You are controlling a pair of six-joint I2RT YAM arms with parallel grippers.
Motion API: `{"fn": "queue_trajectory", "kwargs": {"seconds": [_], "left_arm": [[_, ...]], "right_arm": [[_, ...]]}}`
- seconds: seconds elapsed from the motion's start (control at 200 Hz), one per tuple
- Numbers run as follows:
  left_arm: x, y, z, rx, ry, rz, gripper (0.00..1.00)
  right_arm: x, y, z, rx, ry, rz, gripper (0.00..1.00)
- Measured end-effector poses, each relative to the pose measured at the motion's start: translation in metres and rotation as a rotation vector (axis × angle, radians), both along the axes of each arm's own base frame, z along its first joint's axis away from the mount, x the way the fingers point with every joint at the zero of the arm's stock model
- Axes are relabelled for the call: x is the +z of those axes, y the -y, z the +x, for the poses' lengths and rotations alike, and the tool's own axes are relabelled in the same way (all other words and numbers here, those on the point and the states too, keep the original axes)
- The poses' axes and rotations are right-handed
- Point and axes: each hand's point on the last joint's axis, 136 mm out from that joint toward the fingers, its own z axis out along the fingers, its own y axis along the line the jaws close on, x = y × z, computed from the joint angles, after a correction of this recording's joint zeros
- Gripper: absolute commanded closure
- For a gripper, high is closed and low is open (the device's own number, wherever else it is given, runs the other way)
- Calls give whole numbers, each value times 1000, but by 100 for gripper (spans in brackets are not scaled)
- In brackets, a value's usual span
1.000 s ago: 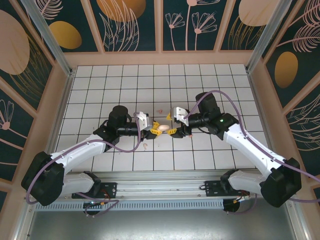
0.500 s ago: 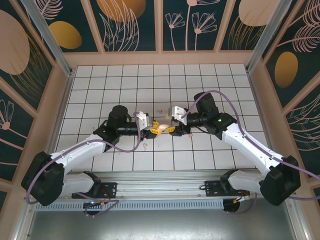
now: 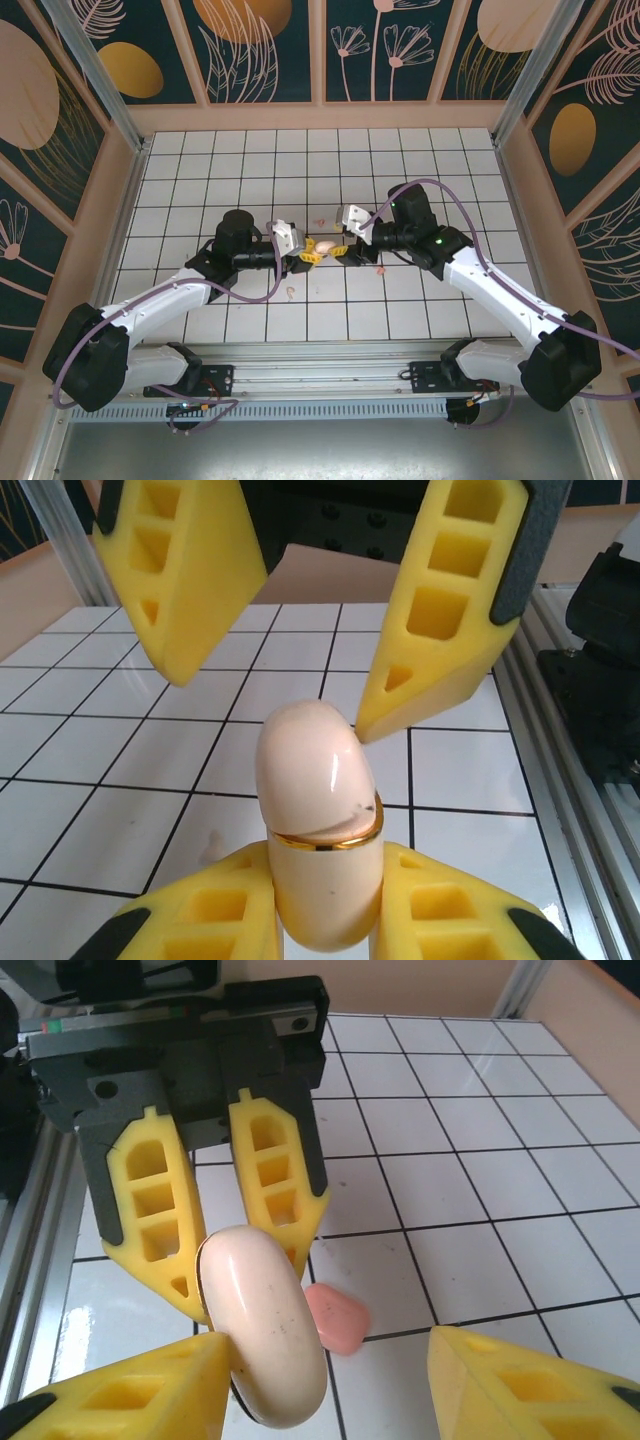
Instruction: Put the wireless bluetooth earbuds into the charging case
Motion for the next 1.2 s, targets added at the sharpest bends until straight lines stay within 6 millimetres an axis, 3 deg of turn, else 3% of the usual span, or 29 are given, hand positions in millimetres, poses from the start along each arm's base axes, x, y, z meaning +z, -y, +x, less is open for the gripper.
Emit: {"fn": "queue_trajectory", "kwargs": {"seconds": [0.265,0.801,1.201], "left_arm": [[-2,3,-11,-45,-25,2,78],[4,5,-9,-34,-13,-45,80],[-15,14,7,3,-105,-100,82]], "right_arm": [[8,4,21,-88,57,23,45],[16,8,25,-127,55,78,45],[18,20,24,-137,-23,143,44]]}}
